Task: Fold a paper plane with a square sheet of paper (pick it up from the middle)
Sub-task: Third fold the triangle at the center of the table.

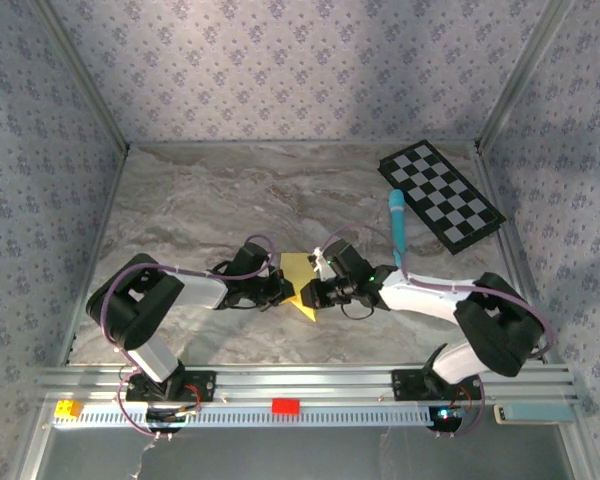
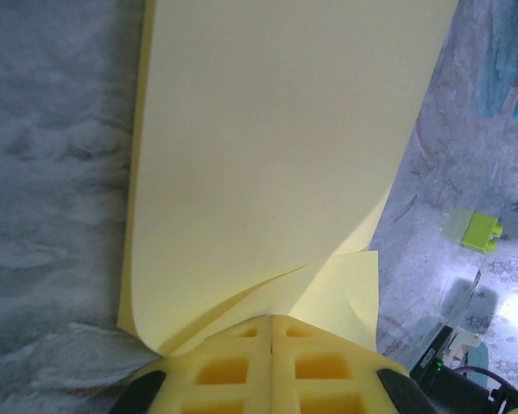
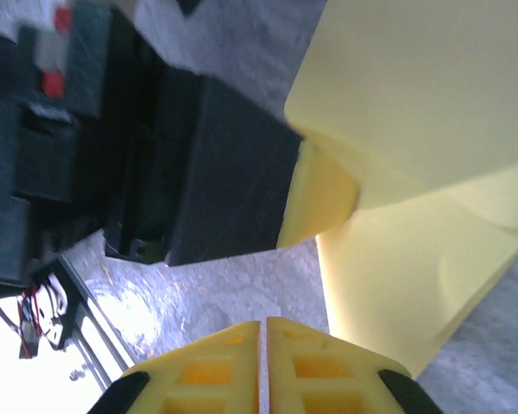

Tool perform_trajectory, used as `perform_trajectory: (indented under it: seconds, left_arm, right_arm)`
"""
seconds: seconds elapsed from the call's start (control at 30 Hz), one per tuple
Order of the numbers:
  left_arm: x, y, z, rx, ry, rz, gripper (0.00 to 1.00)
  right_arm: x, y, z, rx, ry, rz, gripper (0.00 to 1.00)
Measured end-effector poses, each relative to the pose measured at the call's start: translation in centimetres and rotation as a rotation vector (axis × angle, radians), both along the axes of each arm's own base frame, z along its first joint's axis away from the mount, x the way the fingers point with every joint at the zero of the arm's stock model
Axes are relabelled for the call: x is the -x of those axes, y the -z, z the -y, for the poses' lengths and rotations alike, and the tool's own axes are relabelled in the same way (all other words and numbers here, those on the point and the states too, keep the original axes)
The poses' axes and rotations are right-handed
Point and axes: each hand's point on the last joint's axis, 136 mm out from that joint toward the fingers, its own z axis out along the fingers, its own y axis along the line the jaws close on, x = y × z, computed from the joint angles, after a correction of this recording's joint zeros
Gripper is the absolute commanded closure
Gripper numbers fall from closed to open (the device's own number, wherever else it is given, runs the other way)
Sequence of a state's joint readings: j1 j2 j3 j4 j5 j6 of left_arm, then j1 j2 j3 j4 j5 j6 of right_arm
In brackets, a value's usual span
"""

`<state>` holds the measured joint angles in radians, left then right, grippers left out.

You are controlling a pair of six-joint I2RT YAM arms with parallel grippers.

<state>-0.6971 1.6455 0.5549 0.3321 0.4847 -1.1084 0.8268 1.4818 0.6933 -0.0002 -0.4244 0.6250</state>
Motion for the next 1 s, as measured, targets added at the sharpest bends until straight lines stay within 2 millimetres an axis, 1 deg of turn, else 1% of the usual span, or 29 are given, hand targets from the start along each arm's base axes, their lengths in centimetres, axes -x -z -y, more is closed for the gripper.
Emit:
perform_trajectory:
  seconds: [0.1,0.27,0.4,0.53,0.7,0.9,1.0]
  left_arm:
    - [0.0,0.0,0.0,0.0,0.0,0.0,1.0]
    - [0.0,0.0,0.0,-0.001,0.001,0.0,1.0]
    - [0.0,0.0,0.0,-0.001,0.001,-0.001,1.0]
    - [0.0,0.0,0.0,-0.002,0.004,0.002,1.0]
    - [0.1,0.0,0.0,-0.004,0.007,0.004,1.0]
    - [0.1,0.0,0.0,-0.01,0.013,0.008,1.0]
    - [0.1,0.0,0.0,-0.011,0.014,0.008,1.0]
  right_arm:
    - [0.5,0.8,-0.7,0.028,-0.02,-0.035,0.92]
    - [0.5,1.5,-1.6,0.061,-0.036,-0.064,0.93]
    - [0.6,2.1,-1.9,0.091,-0.053,-0.077,0.93]
    - [0.9,3.1,-1.5,0.129,-0.053,-0.097,0.93]
    - [1.0,3.4,-1.3,0.139,-0.052,-0.104,0.93]
    - [1.7,4.5,-0.4,0.158,-0.048,-0.124,0.93]
    - [1.7,4.8,-0.3,0.153,-0.038,-0.129,0.92]
